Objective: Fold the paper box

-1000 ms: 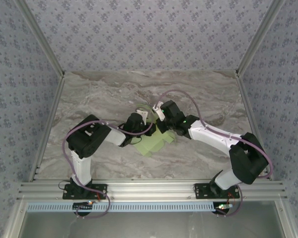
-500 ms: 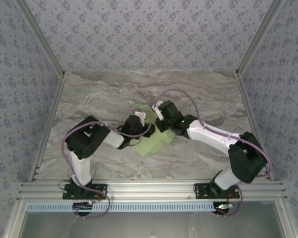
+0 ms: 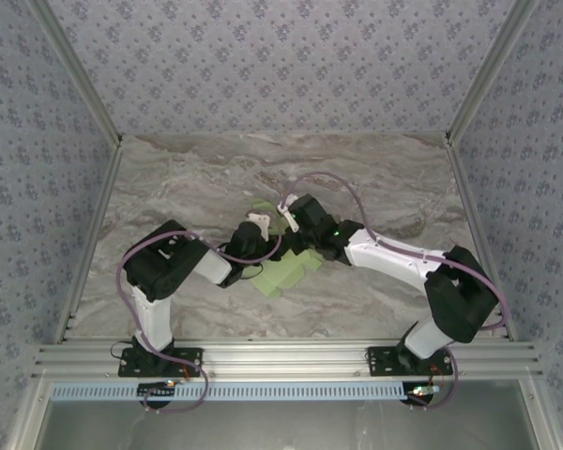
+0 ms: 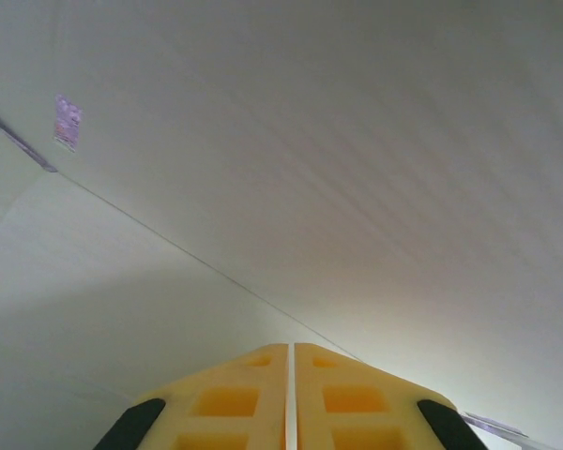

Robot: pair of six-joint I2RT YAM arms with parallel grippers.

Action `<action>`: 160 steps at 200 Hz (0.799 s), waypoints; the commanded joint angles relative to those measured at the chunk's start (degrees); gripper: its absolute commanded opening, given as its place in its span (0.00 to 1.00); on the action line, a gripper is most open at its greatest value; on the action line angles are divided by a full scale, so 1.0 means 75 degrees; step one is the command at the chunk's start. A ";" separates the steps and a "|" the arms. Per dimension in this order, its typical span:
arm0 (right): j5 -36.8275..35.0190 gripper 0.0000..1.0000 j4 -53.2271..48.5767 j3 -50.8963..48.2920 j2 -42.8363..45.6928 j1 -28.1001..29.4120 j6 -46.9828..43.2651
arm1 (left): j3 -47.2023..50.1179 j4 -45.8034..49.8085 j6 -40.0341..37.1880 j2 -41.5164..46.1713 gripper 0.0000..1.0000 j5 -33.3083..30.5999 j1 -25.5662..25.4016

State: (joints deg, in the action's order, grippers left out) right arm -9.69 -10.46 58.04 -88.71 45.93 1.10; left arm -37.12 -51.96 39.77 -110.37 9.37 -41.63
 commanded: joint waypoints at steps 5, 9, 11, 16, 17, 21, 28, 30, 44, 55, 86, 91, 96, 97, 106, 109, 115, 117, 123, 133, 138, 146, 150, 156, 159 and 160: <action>-0.0324 0.00 -0.0418 0.0153 -0.0237 -0.0062 -0.0020 | 0.0159 0.0040 0.0091 0.0147 0.11 0.0087 -0.0047; -0.0372 0.00 -0.0441 0.0179 -0.0233 -0.0104 -0.0084 | 0.0168 0.0067 0.0071 0.0179 0.12 0.0091 -0.0049; -0.0395 0.00 -0.0450 0.0191 -0.0223 -0.0116 -0.0120 | 0.0171 0.0080 0.0063 0.0198 0.12 0.0082 -0.0045; -0.0461 0.00 -0.0472 0.0215 -0.0212 -0.0146 -0.0199 | 0.0180 0.0122 0.0047 0.0249 0.13 0.0077 -0.0041; -0.0475 0.00 -0.0476 0.0217 -0.0216 -0.0159 -0.0220 | 0.0180 0.0127 0.0044 0.0263 0.13 0.0070 -0.0046; -0.0530 0.00 -0.0473 0.0233 -0.0202 -0.0206 -0.0308 | 0.0194 0.0151 0.0022 0.0314 0.14 0.0047 -0.0046; -0.0634 0.00 -0.0480 0.0242 -0.0176 -0.0266 -0.0484 | 0.0214 0.0204 0.0007 0.0395 0.16 0.0016 -0.0040; -0.0669 0.00 -0.0472 0.0247 -0.0176 -0.0280 -0.0542 | 0.0224 0.0226 0.0006 0.0422 0.16 0.0002 -0.0046; -0.0865 0.00 -0.0352 0.0211 -0.0137 -0.0373 -0.1038 | 0.0279 0.0344 -0.0011 0.0606 0.20 -0.0065 -0.0043; -0.1001 0.00 -0.0188 0.0151 -0.0094 -0.0408 -0.1476 | 0.0351 0.0386 -0.0017 0.0791 0.24 -0.0131 -0.0032; -0.1478 0.00 0.0142 0.0127 -0.0136 -0.0383 -0.2556 | 0.0467 0.0797 -0.0098 0.1384 0.31 -0.0179 0.0031; -0.1613 0.00 0.0213 0.0125 -0.0154 -0.0349 -0.2709 | 0.0483 0.0879 -0.0121 0.1500 0.31 -0.0192 0.0045; -0.1764 0.00 0.0270 0.0114 -0.0183 -0.0317 -0.2903 | 0.0506 0.0968 -0.0140 0.1615 0.32 -0.0203 0.0060; -0.1794 0.00 0.0287 0.0113 -0.0189 -0.0314 -0.2937 | 0.0513 0.0989 -0.0143 0.1638 0.32 -0.0204 0.0057; -0.2011 0.00 0.0393 0.0075 -0.0240 -0.0250 -0.3262 | 0.0570 0.1165 -0.0168 0.1857 0.32 -0.0258 0.0086; -0.2068 0.00 0.0461 0.0055 -0.0259 -0.0226 -0.3378 | 0.0592 0.1235 -0.0184 0.1931 0.32 -0.0283 0.0095; -0.2233 0.00 0.0627 -0.0028 -0.0281 -0.0178 -0.3611 | 0.0639 0.1372 -0.0195 0.2091 0.33 -0.0338 0.0148; -0.2273 0.00 0.0684 -0.0051 -0.0284 -0.0167 -0.3667 | 0.0655 0.1426 -0.0193 0.2141 0.33 -0.0368 0.0165; -0.2376 0.00 0.0823 -0.0120 -0.0290 -0.0135 -0.3854 | 0.0725 0.1548 -0.0183 0.2310 0.33 -0.0403 0.0233; -0.2481 0.00 0.1149 -0.0277 -0.0296 -0.0107 -0.4198 | 0.0870 0.1710 -0.0191 0.2603 0.33 -0.0415 0.0376; -0.2527 0.00 0.1344 -0.0370 -0.0302 -0.0082 -0.4376 | 0.0942 0.1797 -0.0171 0.2742 0.34 -0.0423 0.0476; -0.2572 0.00 0.1608 -0.0482 -0.0313 -0.0058 -0.4666 | 0.1058 0.1973 -0.0158 0.3018 0.35 -0.0439 0.0643; -0.2583 0.00 0.1754 -0.0545 -0.0323 -0.0053 -0.4802 | 0.1118 0.2045 -0.0158 0.3156 0.35 -0.0437 0.0713; -0.2598 0.00 0.2033 -0.0650 -0.0335 -0.0036 -0.5024 | 0.1200 0.2169 -0.0181 0.3364 0.36 -0.0431 0.0854; -0.2600 0.00 0.2173 -0.0700 -0.0338 -0.0039 -0.5166 | 0.1253 0.2231 -0.0193 0.3481 0.37 -0.0432 0.0919; -0.2593 0.00 0.2200 -0.0722 -0.0337 -0.0040 -0.5217 | 0.1273 0.2259 -0.0199 0.3514 0.37 -0.0436 0.0938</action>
State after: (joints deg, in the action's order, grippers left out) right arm -25.80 -1.83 55.33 -90.26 45.15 -28.27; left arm -30.09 -40.29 39.48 -89.58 7.46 -37.74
